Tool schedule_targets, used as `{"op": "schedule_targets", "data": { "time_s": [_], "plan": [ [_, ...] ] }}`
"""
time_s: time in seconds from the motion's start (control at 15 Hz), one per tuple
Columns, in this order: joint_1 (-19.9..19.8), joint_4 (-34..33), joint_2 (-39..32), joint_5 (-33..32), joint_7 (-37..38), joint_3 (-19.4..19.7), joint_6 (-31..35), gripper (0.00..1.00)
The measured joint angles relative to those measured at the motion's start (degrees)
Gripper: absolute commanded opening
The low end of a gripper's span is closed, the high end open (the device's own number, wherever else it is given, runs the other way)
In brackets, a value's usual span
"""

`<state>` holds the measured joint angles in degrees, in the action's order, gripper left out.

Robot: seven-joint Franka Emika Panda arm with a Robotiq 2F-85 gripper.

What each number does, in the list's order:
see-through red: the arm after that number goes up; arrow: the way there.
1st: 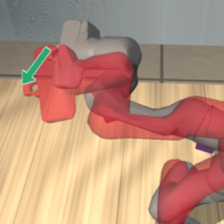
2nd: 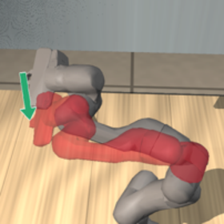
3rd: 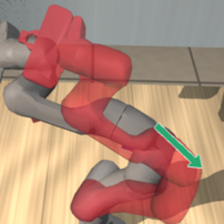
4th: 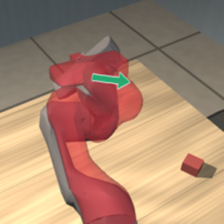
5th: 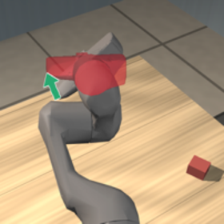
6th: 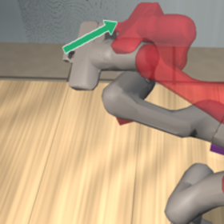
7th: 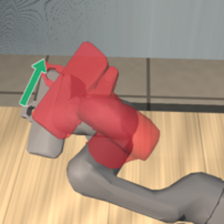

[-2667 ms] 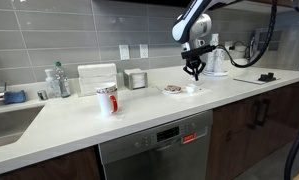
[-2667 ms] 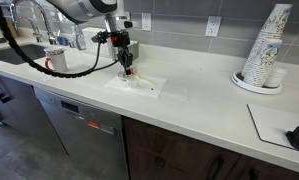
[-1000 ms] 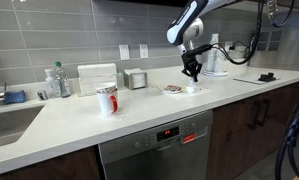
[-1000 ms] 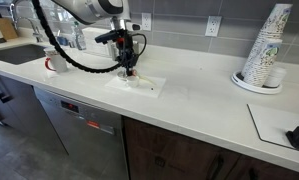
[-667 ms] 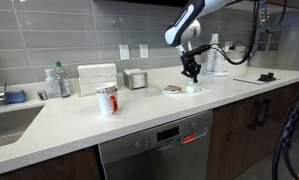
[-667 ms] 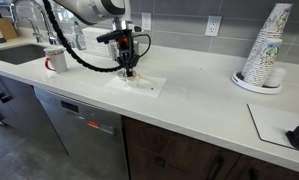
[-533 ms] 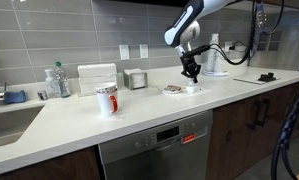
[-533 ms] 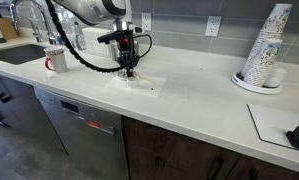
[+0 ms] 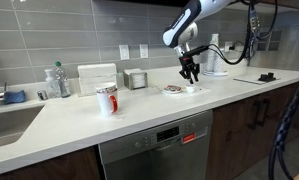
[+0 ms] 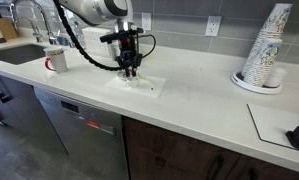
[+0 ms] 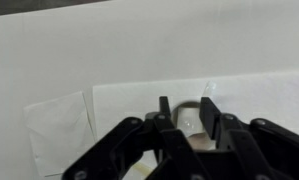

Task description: Put the white object inside the mug

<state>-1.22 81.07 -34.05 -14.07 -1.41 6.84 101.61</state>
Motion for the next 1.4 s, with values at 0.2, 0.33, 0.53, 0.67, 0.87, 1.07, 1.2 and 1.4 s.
{"op": "schedule_targets", "data": {
  "time_s": [0.2,0.33,0.53,0.67,0.87,1.07,1.2,1.4],
  "plan": [
    [-0.3,1.4,2.2,0.5,-1.3,-0.5,0.0,0.94],
    [-0.9,4.3,5.1,1.6,-2.3,-1.0,0.2,1.00],
    [-2.0,11.8,10.9,3.1,-3.5,-1.4,4.6,1.00],
    [-2.5,17.5,15.0,3.9,-4.4,-1.5,10.2,1.00],
    [-3.2,26.3,21.3,6.1,-5.8,-1.6,19.1,1.00],
    [-4.6,35.2,27.9,12.8,-9.6,-1.6,25.0,1.00],
    [-5.5,39.1,31.2,15.4,-12.2,-1.6,25.9,1.00],
    [-5.7,40.7,32.7,15.8,-12.6,-1.6,26.3,1.00]
  ]
}}
